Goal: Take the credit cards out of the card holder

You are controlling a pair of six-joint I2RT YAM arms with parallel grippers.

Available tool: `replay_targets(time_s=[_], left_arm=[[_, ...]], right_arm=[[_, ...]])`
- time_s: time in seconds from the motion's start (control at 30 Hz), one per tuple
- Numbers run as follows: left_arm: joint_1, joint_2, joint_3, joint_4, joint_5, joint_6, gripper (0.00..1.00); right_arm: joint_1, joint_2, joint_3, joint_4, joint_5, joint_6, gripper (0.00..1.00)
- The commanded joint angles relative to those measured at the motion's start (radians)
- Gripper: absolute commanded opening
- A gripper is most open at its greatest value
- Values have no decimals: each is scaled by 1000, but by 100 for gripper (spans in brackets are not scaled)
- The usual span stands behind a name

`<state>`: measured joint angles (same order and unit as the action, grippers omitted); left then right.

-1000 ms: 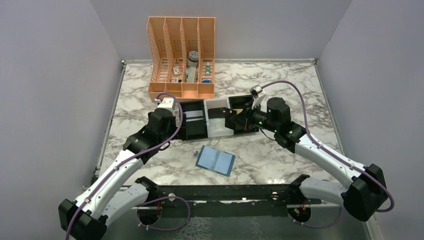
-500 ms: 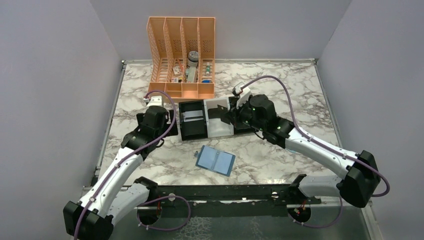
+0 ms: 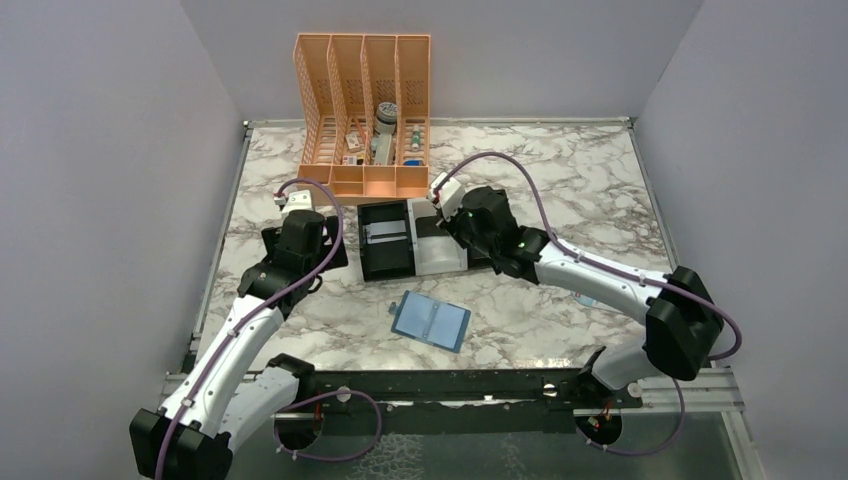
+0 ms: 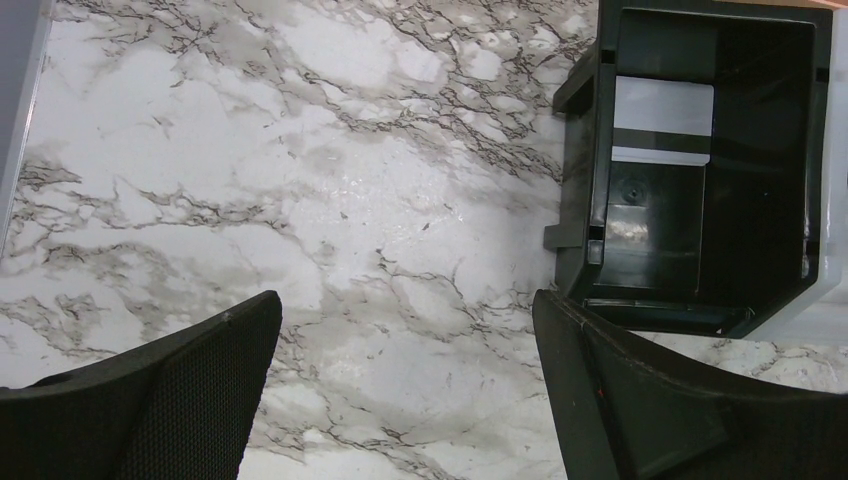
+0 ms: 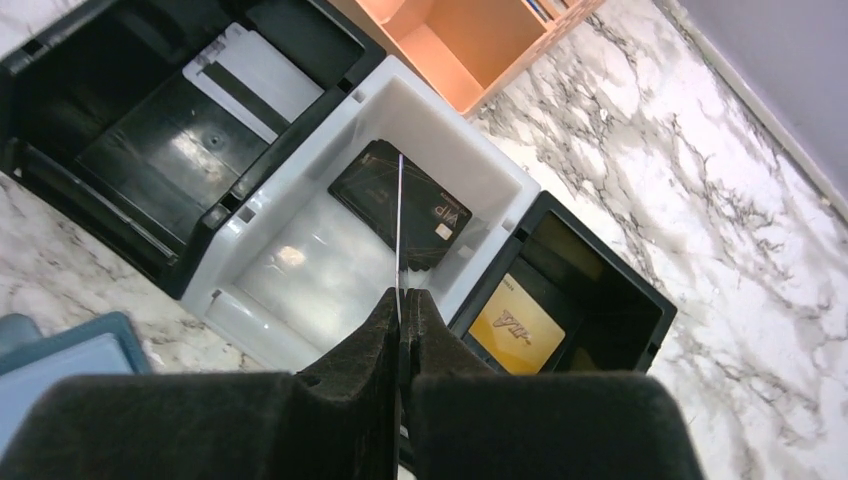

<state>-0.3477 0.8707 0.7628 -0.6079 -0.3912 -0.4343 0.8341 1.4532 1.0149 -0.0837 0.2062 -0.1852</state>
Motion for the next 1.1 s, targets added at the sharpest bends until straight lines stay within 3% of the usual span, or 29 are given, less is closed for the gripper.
replay_targets(time_s=[0.0, 0.47, 1.07], left_arm=[[7, -27, 34, 3, -44, -6, 99], [9, -26, 31, 4, -32, -3, 99], [10, -15, 31, 5, -31, 0, 99]], right_arm=[[12, 61, 37, 45, 16, -142, 1], [10, 323, 134, 145, 59, -402, 1], [11, 544, 252, 143, 119, -541, 10]])
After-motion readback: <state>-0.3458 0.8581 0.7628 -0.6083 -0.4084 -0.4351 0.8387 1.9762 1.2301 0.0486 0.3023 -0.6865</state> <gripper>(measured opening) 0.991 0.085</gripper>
